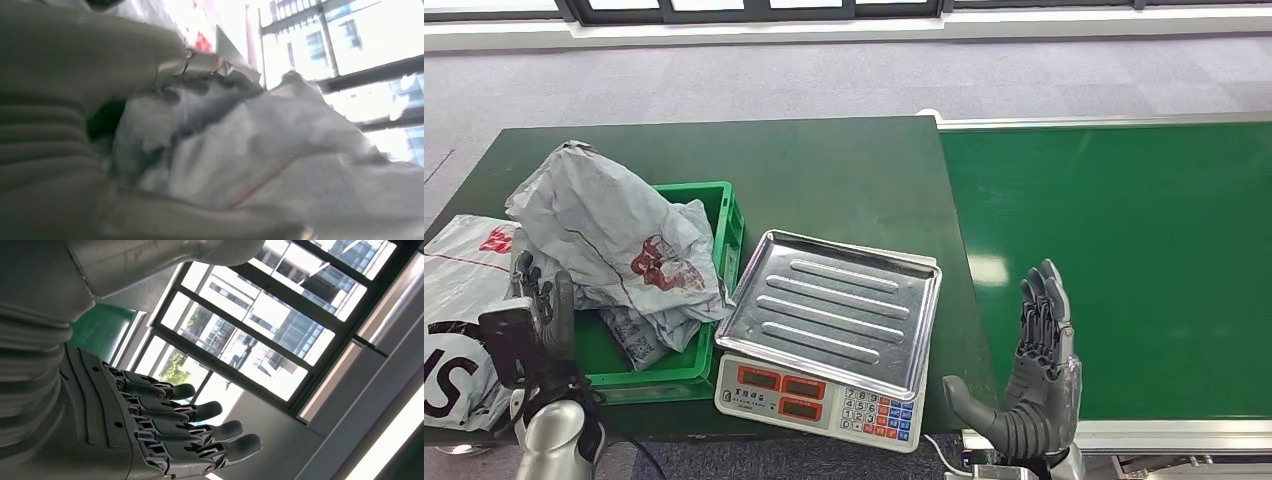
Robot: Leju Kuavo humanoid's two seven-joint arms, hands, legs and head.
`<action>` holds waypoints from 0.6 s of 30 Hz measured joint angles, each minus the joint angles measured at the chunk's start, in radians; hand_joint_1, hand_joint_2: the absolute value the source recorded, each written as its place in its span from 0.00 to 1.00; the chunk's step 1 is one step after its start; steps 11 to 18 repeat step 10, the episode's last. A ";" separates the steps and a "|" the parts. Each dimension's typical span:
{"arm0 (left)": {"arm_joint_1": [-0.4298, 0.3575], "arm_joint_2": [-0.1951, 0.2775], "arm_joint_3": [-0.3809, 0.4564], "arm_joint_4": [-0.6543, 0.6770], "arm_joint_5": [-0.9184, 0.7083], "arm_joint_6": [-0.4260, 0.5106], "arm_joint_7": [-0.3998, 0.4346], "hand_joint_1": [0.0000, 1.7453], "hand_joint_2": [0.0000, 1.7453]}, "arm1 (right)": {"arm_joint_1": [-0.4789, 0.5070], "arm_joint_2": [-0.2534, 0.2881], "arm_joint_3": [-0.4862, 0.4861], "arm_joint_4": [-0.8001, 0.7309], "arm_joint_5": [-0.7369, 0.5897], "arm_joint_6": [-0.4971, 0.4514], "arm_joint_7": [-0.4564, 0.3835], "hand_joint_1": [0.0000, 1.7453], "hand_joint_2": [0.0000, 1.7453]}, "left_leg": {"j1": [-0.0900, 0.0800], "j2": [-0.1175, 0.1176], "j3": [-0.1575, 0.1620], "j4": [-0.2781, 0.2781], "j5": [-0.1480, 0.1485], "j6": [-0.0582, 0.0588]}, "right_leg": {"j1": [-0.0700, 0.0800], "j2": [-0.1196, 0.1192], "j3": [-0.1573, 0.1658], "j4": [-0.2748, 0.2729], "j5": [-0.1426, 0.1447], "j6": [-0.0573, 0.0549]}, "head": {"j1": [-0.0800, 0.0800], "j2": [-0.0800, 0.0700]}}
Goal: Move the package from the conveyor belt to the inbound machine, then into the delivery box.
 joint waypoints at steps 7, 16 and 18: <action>0.137 -0.099 -0.034 -0.226 -0.021 0.111 -0.140 0.00 0.00 | -0.003 0.000 0.014 -0.002 0.028 -0.006 0.029 0.00 1.00 | -0.001 -0.001 0.000 0.000 -0.002 0.002 | 0.000 -0.002 0.000 0.000 -0.002 0.002 | 0.000 0.000; 0.168 -0.118 -0.055 -0.287 0.016 0.108 -0.167 0.00 0.00 | -0.002 0.000 0.015 -0.006 0.028 -0.003 0.030 0.00 1.00 | -0.002 -0.002 0.000 0.000 -0.002 0.003 | 0.000 -0.002 0.001 0.000 -0.002 0.003 | 0.000 0.000; 0.168 -0.118 -0.055 -0.287 0.016 0.108 -0.167 0.00 0.00 | -0.002 0.000 0.015 -0.006 0.028 -0.003 0.030 0.00 1.00 | -0.002 -0.002 0.000 0.000 -0.002 0.003 | 0.000 -0.002 0.001 0.000 -0.002 0.003 | 0.000 0.000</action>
